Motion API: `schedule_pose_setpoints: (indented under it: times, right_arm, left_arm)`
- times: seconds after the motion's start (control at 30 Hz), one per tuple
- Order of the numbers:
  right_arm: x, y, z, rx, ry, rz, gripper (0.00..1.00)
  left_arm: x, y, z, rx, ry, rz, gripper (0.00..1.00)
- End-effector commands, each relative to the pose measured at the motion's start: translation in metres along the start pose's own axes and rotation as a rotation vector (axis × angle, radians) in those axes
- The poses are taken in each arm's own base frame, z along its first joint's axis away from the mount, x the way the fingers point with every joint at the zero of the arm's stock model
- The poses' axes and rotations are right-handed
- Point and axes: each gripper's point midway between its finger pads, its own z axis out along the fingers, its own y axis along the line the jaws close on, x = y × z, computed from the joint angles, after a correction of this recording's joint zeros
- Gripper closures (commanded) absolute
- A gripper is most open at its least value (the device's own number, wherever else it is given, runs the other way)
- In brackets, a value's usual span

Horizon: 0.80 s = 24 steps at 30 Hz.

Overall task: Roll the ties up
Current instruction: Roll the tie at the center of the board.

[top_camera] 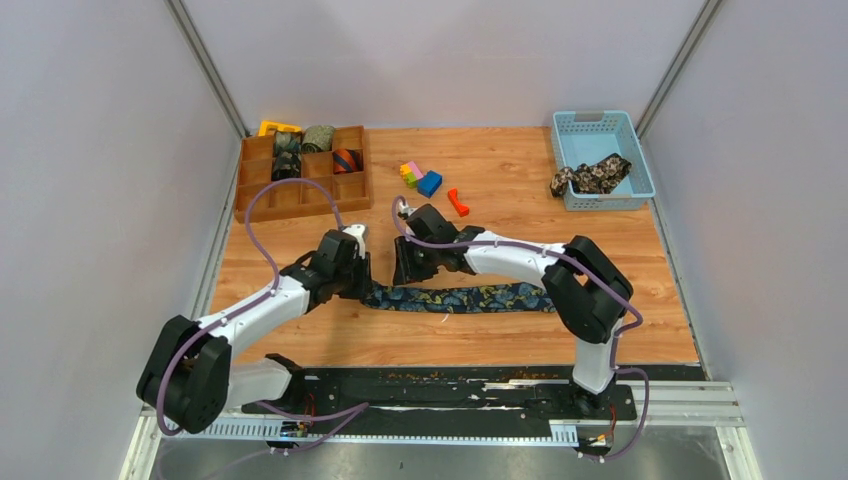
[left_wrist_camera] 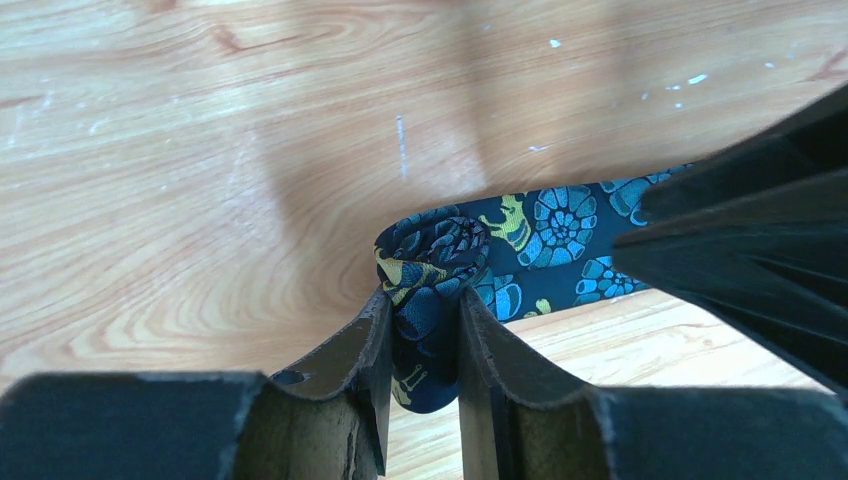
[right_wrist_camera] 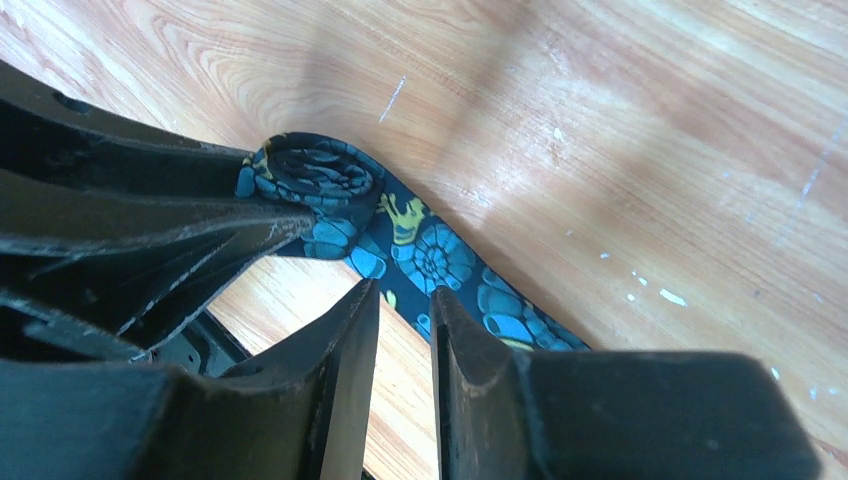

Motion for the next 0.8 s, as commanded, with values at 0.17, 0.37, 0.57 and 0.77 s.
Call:
schedule_pose_setpoints:
  times: [0.17, 0.37, 0.57, 0.77]
  right_arm:
    - [-0.011, -0.011, -0.038, 0.054, -0.084, -0.001, 0.72]
    - [-0.01, -0.029, -0.057, 0.087, -0.118, 0.011, 0.71]
    - [-0.012, -0.045, -0.076, 0.104, -0.154, 0.034, 0.71]
    - [-0.01, -0.059, -0.091, 0.118, -0.175, 0.053, 0.71]
  left_arm:
    - [-0.015, 0.016, -0.008, -0.191, -0.016, 0.098, 0.77]
    - [-0.017, 0.019, -0.007, -0.273, -0.002, 0.14, 0.77]
    - [-0.018, 0.018, -0.009, -0.355, -0.006, 0.197, 0.77]
    - [-0.023, 0.019, -0.011, -0.446, -0.008, 0.252, 0.77]
